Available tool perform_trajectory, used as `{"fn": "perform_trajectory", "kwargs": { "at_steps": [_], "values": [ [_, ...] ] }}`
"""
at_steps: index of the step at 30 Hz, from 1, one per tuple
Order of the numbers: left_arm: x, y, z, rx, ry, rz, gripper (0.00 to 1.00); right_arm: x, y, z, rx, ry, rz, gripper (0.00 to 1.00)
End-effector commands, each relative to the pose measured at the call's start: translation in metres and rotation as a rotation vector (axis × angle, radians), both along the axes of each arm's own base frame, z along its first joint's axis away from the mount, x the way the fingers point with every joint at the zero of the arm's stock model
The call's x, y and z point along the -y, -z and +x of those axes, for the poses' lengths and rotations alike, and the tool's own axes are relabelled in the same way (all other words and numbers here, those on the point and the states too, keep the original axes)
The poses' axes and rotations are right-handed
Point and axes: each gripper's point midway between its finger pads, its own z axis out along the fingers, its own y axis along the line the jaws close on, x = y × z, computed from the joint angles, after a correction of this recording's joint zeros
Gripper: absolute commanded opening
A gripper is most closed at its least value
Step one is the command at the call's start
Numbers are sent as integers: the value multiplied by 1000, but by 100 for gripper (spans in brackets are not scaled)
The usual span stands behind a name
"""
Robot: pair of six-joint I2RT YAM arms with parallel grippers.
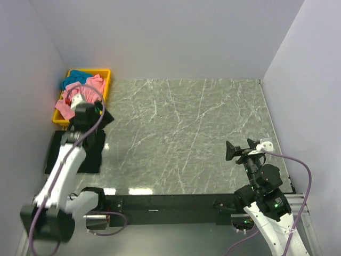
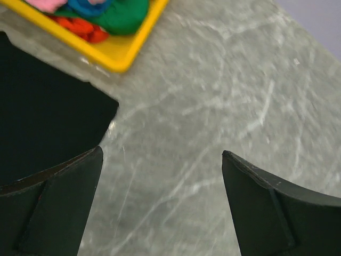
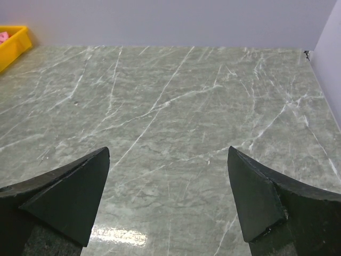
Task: Fold and stack the t-shirts
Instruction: Grab the tshirt from the pile
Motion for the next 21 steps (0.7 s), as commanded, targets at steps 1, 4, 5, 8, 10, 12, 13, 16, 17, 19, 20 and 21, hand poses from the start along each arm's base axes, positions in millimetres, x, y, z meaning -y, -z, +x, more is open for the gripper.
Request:
{"fn": "perform_trajectory", "kwargs": {
  "at_steps": [1,4,5,8,10,12,13,16,17,19,20,21],
  "values": [
    [-26,-16,38,-29,-135,-7,99,22,-60,-44,309,13,153,97],
    [-55,-15,60,-58,-227,17,99,24,-60,-43,308,24,157,97],
    [-67,-13,73,-72,-271,41,99,24,-59,-42,305,26,158,97],
    [-96,-6,100,-103,-339,47,99,24,-59,-43,306,26,158,97],
    [-114,-2,120,-114,-374,53,98,24,-60,-43,307,23,159,97],
    [-132,3,129,-126,-425,71,97,24,-60,-43,308,23,157,97],
    [-138,9,140,-131,-432,77,97,24,-60,-43,309,24,159,97],
    [-156,23,159,-139,-460,85,95,25,-59,-42,306,30,161,97],
    [-159,26,164,-140,-459,88,95,24,-59,-42,304,29,160,97],
    [-168,39,175,-160,-468,90,92,25,-59,-42,305,34,163,97],
    [-171,45,177,-171,-471,91,90,26,-59,-42,305,37,164,97],
    [-172,48,179,-178,-469,94,88,26,-59,-42,306,37,164,97]
  ]
}}
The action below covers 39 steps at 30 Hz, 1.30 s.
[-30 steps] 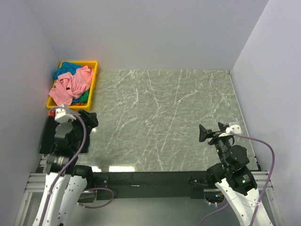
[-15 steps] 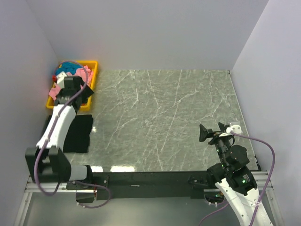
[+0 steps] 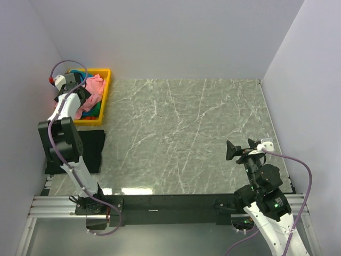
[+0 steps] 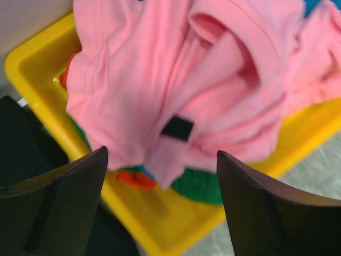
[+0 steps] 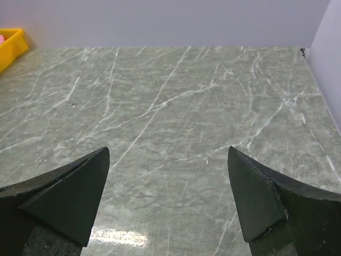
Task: Fold and stack the t-shirts
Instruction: Grab the tshirt from the pile
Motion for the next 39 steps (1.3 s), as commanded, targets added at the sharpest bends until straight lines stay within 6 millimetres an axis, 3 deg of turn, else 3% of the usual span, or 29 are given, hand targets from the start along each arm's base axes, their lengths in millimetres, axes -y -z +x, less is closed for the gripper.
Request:
{"fn": "perform_trajectory", "kwargs": {
  "at_steps": [1,3,4,6,7,9,10,12,13,14,17,19,21,26,28,30,35,36,39],
  "values": [
    [-17,-11,23,47,-22,40,81,24,-59,-42,309,26,157,97],
    [-18,-7,27,39,-16,44,68,24,-59,-41,307,30,155,97],
    [-19,-11,29,46,-15,52,47,24,-58,-41,307,30,155,97],
    [-17,-20,30,59,5,56,22,24,-58,-41,307,29,157,97],
    [-17,-36,28,88,11,66,5,25,-58,-41,307,33,156,97],
    [-15,-56,26,119,27,89,1,24,-58,-41,308,31,156,97],
    [-14,-83,23,164,24,104,1,24,-58,-41,309,30,155,97],
    [-8,-111,19,204,37,121,1,23,-58,-41,308,26,151,97],
    [-2,-137,15,249,48,131,1,23,-59,-41,309,21,152,97],
    [4,-152,14,273,60,138,1,22,-59,-41,309,19,152,97],
    [47,-207,15,386,192,169,1,22,-59,-41,311,18,152,97],
    [89,-240,19,479,331,162,1,23,-59,-41,309,24,153,97],
    [122,-259,20,542,429,125,1,23,-59,-42,309,21,153,97],
    [246,-321,17,735,826,-62,1,24,-59,-42,307,29,157,97],
    [300,-344,4,800,988,-140,3,25,-59,-42,308,35,162,97],
    [338,-372,-14,885,1089,-201,4,25,-58,-41,305,35,160,97],
    [401,-409,-45,985,1293,-383,4,25,-58,-41,305,33,160,97],
    [418,-415,-60,992,1373,-439,4,25,-59,-42,306,30,161,97],
    [439,-434,-90,1051,1488,-485,5,27,-58,-41,303,44,164,97]
  ]
}}
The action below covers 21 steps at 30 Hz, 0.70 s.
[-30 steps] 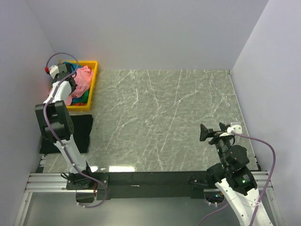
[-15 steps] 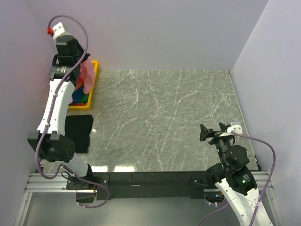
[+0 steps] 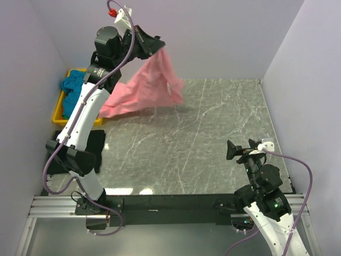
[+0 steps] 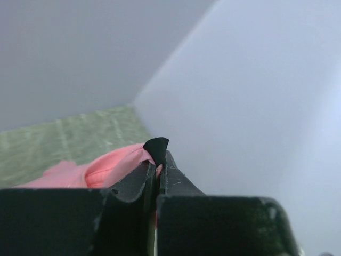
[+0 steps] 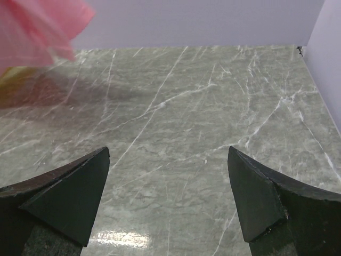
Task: Fold and stack the t-shirts
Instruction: Grab the tshirt from the pile, then move the tshirt to the center of the board
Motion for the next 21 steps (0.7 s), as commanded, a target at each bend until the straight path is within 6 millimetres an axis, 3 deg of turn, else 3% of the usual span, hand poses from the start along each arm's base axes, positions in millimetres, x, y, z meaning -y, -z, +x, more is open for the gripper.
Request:
{"fn": "perform_trajectory", "kwargs": {
  "at_steps": [1,8,10,12,13,14,15,16,17,18,19,20,21],
  "values": [
    [22,-77,-68,197,234,-116,5,24,-58,-42,306,27,151,97],
    [18,-87,-127,249,382,-137,6,21,-58,-42,307,10,143,97],
    [12,-84,-134,251,365,-122,7,22,-59,-42,309,13,145,97],
    [8,-57,-124,203,304,-37,8,23,-59,-42,307,20,148,98],
    [-5,-54,-121,196,213,-18,8,23,-58,-42,307,23,149,97],
    [-12,-41,-115,198,155,29,9,23,-59,-42,308,21,149,98],
    [-19,0,-101,102,90,80,9,22,-58,-42,306,17,148,98],
    [-33,6,-105,100,23,96,10,22,-59,-42,307,15,146,98],
    [-55,24,-89,67,-122,132,10,21,-59,-42,308,11,143,98],
    [-66,77,-80,-44,-185,197,10,20,-59,-43,310,4,141,98],
    [-82,89,-83,-66,-251,215,10,20,-58,-42,308,3,138,98],
    [-110,113,-73,-121,-388,251,11,19,-58,-42,308,0,138,98],
    [-124,159,-73,-212,-448,311,12,20,-59,-42,309,3,136,98]
  ]
}}
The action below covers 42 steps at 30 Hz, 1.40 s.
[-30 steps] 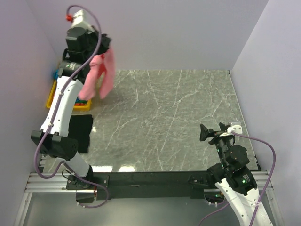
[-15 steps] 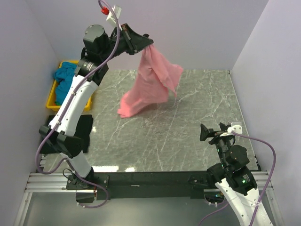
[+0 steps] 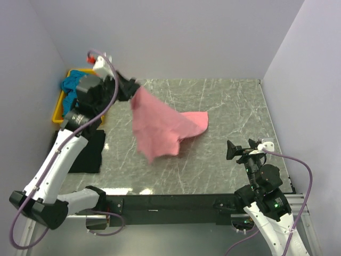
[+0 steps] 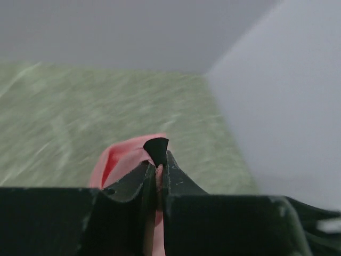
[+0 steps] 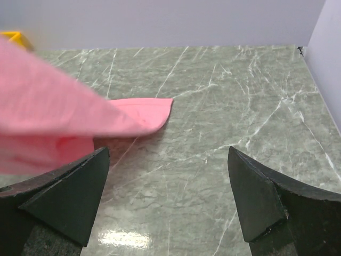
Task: Fold and stack the t-shirts
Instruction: Move the tshirt to the center of the board
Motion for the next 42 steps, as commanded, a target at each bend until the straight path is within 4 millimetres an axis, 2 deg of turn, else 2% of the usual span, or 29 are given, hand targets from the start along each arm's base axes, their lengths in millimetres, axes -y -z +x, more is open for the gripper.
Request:
{"fn": "perform_trajectory", "kwargs": {
  "at_steps": [1,2,3,4,6,8,9,11,12,13,14,15,16,18,19,21,24,26,27,30,31,32,33,34,36,37,39,41,42],
  "values": [
    [-87,117,26,-223,-437,229,12,19,-59,-42,309,0,135,98],
    [-105,138,25,-272,-518,258,12,18,-59,-42,309,-7,132,98],
    [-133,170,20,-336,-647,315,12,18,-59,-41,310,-8,128,98],
    [-146,191,12,-399,-687,351,13,15,-59,-40,304,-20,122,97],
    [-168,221,1,-475,-750,367,15,13,-62,-40,293,-32,126,98],
    [-179,230,-3,-487,-774,365,16,3,-58,-33,226,-64,109,98],
    [-182,235,-8,-485,-779,369,16,1,-65,-34,213,-76,112,98],
    [-186,235,-7,-463,-786,366,16,-12,-53,-18,76,-100,96,98],
    [-188,237,-9,-461,-788,369,16,-14,-66,-19,64,-103,114,98],
    [-189,239,-9,-458,-794,373,16,-20,-54,-5,-38,-96,102,98],
    [-191,240,-10,-456,-797,379,16,-25,-53,0,-84,-93,142,98],
    [-191,244,-10,-456,-799,384,16,-30,-61,2,-103,-102,156,98],
    [-192,247,-11,-457,-801,386,15,-40,-47,15,-193,-112,142,98],
    [-194,255,-13,-459,-806,392,15,-57,-46,25,-263,-154,178,98],
    [-195,258,-13,-458,-808,393,15,-66,-29,38,-353,-146,169,98],
    [-195,263,-14,-459,-802,396,15,-70,-7,59,-479,-61,212,98],
    [-196,262,-14,-459,-799,406,15,-77,15,82,-558,-3,230,98],
    [-198,262,-15,-455,-805,415,15,-77,38,104,-605,56,225,98],
    [-198,262,-15,-455,-805,416,15,-73,56,115,-645,95,216,97],
    [-200,262,-16,-463,-813,416,15,-74,63,141,-645,91,243,84],
    [-201,264,-16,-467,-817,419,15,-74,78,152,-672,98,239,78],
    [-202,264,-16,-472,-820,419,15,-77,82,159,-686,90,245,74],
    [-203,265,-16,-478,-821,421,15,-79,81,168,-684,86,250,70],
    [-202,266,-16,-484,-816,421,15,-80,96,176,-721,90,246,64],
    [-203,267,-17,-493,-817,420,15,-82,100,189,-731,91,250,62],
    [-204,267,-17,-495,-817,420,15,-82,114,195,-760,102,241,60],
    [-204,268,-18,-497,-819,417,15,-80,118,208,-762,106,237,59],
    [-203,269,-19,-497,-811,414,15,-78,136,217,-800,113,220,57],
    [-203,268,-19,-497,-810,415,15,-78,135,224,-797,109,221,57]
  ]
}}
